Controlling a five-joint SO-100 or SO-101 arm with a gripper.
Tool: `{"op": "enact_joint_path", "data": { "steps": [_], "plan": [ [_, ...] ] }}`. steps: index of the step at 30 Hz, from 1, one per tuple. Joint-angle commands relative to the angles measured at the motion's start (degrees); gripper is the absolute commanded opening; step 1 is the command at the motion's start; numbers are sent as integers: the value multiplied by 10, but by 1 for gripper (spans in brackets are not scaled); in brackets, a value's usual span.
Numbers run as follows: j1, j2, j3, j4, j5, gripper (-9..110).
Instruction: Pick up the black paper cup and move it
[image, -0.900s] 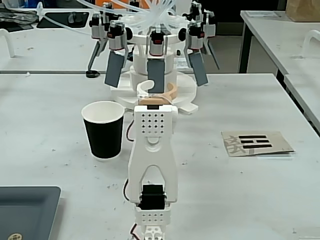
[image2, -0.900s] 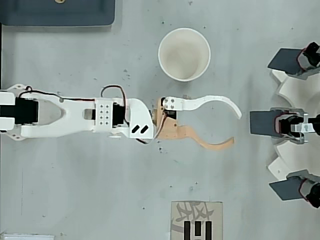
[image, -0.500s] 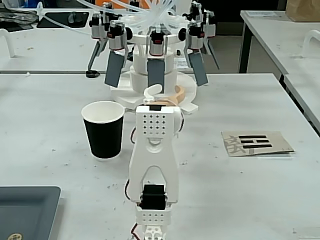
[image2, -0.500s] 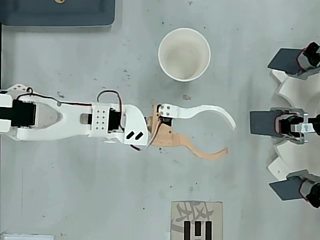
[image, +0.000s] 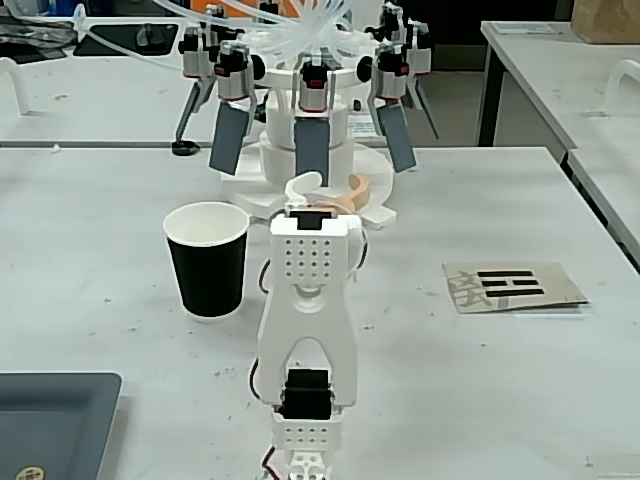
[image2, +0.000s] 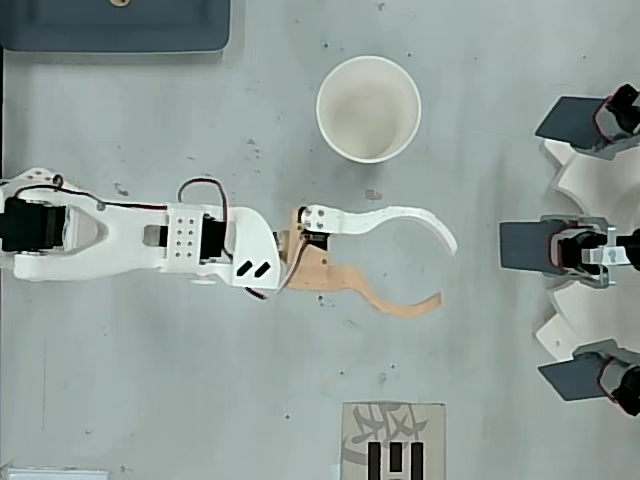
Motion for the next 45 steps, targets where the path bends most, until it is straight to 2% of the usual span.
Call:
{"op": "enact_joint_path", "data": {
  "steps": [1,25,45],
  "plan": [
    [4,54,10,-22,4,9],
    [4,279,293,-82,10,15],
    [-10,361,445,-186,50,35]
  ]
}}
